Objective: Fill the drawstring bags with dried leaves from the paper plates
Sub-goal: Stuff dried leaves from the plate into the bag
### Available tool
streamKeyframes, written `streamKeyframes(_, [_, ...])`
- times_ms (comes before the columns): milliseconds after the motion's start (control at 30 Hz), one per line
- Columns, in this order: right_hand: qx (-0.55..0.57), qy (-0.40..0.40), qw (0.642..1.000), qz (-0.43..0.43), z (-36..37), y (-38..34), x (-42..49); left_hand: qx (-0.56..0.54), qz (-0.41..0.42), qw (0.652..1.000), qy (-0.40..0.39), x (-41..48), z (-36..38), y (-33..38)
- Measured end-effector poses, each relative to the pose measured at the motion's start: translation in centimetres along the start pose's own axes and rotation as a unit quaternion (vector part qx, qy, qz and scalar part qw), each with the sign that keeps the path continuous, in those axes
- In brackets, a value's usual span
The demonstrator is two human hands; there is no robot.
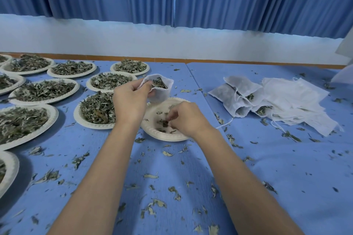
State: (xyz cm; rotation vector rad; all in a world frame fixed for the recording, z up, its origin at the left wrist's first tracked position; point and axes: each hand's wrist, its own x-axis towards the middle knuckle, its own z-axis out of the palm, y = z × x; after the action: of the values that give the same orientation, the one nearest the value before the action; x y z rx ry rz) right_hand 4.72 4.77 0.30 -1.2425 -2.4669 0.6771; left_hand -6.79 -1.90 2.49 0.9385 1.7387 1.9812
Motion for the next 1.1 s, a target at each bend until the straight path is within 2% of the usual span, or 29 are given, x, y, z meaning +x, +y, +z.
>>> streamKeyframes(100, [0.019,0.08,0.997,0.005,0.7,-0.2,0.8,-0.034,-0.014,0.999,0.003,0.1,0.0,0.1])
streamKeyframes(200, [0.0,0.115,0.993,0.015,0.4,-0.2,1.8,-0.05,-0.009,0.999,0.004,0.3,0.0,0.1])
streamKeyframes(267, [-0.054,0.095,0.994,0.017,0.2,0.1,2.1,-0.049,0.001,0.999,0.013,0.5,0.0,0.0])
streamKeyframes(333, [-0.08,0.035,0.996,0.007,0.5,0.2,2.1,-0.05,0.01,0.999,0.015,0.5,0.0,0.0])
streamKeyframes(400, [-0.077,-0.032,0.996,-0.023,1.0,0.1,2.0,-0.045,0.013,0.999,0.009,0.5,0.1,-0.1])
streamKeyframes(500, [-0.039,-0.074,0.994,-0.068,1.1,-0.2,1.3,-0.026,0.013,1.0,0.006,0.4,0.1,-0.3])
streamKeyframes(600, [-0.004,-0.079,0.992,-0.095,0.2,-0.2,0.6,-0.025,0.015,1.0,0.004,0.3,-0.1,-0.3])
streamKeyframes(733, [0.051,-0.093,0.992,-0.073,-1.5,0.3,-0.4,-0.041,0.014,0.999,0.004,0.1,-0.2,-0.3])
streamKeyframes(833, [0.117,-0.051,0.99,-0.059,-2.1,0.8,-0.3,-0.048,0.012,0.999,-0.002,0.1,-0.1,-0.3])
streamKeyframes(900, [0.042,-0.028,0.997,-0.05,-2.0,1.0,0.2,-0.054,0.008,0.999,-0.004,0.1,0.0,-0.4])
streamKeyframes(967, [-0.044,-0.047,0.998,-0.025,-1.6,0.9,0.5,-0.054,0.004,0.999,0.002,0.2,0.0,-0.4])
streamKeyframes(1100, [-0.046,-0.08,0.995,-0.029,-0.7,0.2,0.6,-0.052,0.002,0.999,0.01,0.3,0.0,-0.5])
